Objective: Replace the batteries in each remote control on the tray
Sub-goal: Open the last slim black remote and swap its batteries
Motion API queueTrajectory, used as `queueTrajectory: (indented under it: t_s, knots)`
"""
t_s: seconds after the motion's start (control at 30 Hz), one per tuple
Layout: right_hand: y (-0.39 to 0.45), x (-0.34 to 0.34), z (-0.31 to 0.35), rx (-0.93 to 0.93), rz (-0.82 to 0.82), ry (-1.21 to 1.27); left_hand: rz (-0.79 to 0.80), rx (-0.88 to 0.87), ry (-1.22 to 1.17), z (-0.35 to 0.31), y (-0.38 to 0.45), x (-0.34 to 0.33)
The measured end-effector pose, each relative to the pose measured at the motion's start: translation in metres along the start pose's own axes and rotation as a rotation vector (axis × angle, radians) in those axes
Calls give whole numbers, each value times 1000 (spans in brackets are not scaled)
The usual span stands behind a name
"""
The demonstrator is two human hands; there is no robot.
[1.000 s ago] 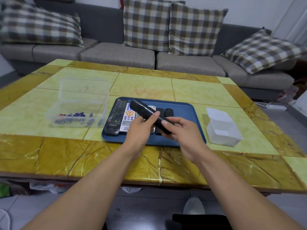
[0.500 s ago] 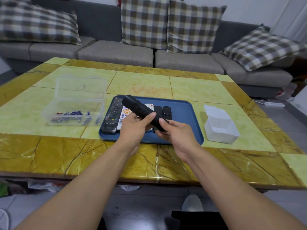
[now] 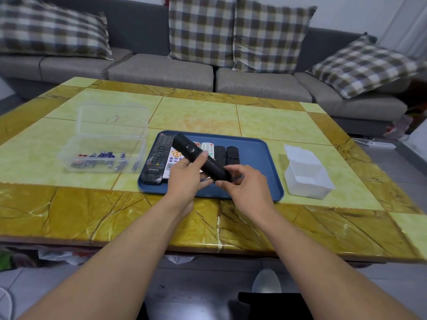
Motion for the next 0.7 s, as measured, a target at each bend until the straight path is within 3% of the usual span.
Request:
queueTrajectory:
  t_s: [0.1,0.27,0.4,0.53,0.7]
  knots:
    - [0,0,0,15,14,-14,-17,83,-83,-2,3,2]
    - [0,1,8,41,66,-179,-4,48,-89,-2,4,5]
    - [3,17,8,9,69,-76,-156,8,-135,-9,9,13]
    - [-1,34,7,24,349,-99,-331,-69,-59,-15,19,31]
    - [-12,19,7,3,652,-239,-203,53,-227,-16,19,29]
Point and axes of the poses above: each hand's wrist, its own y-axis towards the middle knuckle, its own x-axis out of the back of the hand, z = x × y, the point moved 1 cm from there along y, towards the middle knuckle, and after that the axes turned 9 degrees about x, right-handed, at the moved point
